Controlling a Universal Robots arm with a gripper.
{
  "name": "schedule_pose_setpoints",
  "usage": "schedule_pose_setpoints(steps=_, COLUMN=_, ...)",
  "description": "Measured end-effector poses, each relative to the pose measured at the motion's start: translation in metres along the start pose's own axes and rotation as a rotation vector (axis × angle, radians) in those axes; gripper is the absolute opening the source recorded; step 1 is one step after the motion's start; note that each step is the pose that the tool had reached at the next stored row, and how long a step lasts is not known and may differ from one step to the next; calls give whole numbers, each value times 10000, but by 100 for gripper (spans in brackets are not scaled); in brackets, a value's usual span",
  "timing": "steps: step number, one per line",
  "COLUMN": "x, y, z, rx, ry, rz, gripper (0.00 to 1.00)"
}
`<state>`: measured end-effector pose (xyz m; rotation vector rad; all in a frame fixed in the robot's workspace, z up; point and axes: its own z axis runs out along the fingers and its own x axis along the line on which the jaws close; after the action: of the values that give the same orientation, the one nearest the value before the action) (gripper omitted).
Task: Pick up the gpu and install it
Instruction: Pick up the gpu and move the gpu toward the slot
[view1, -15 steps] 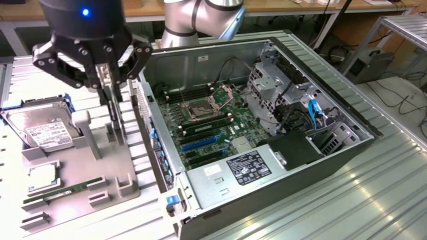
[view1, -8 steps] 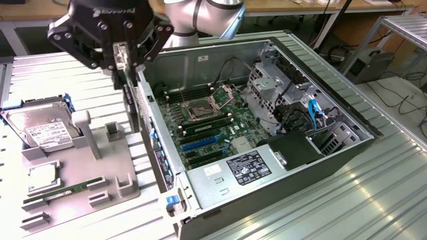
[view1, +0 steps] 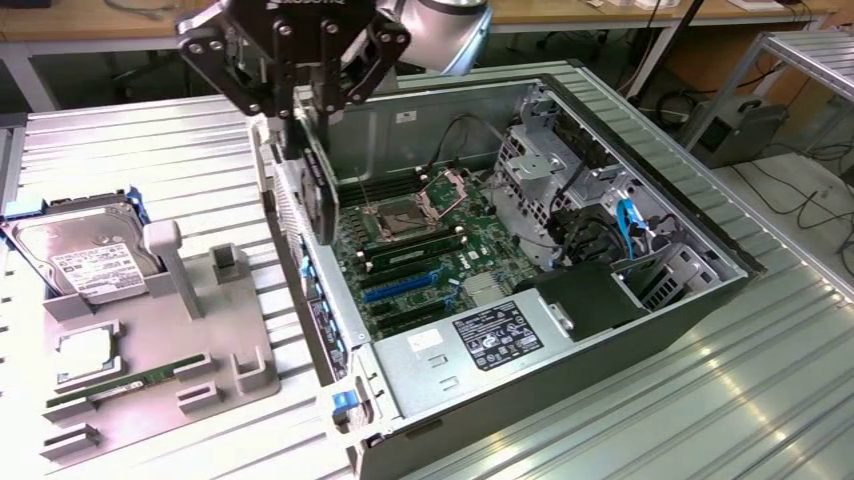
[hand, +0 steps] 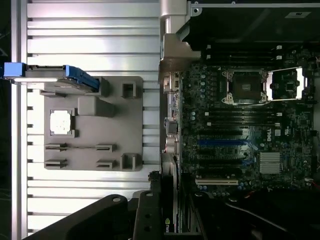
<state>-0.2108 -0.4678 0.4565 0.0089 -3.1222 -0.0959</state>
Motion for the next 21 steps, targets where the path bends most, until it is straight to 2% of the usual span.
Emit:
schedule_pose_setpoints(steps=11, x=-525, y=-3, z=13, rx=0, ry=32, rz=2, gripper=26)
schedule_pose_setpoints(steps=17, x=-843, y=34, z=128, rx=58, ry=38, rz=3, gripper=26)
schedule_pose_setpoints(steps=18, x=-952, y=54, z=171, rx=83, ry=38, rz=3, gripper=26)
schedule_pose_setpoints(steps=21, x=-1125, y=87, z=239, rx=122, ry=38, rz=4, gripper=26)
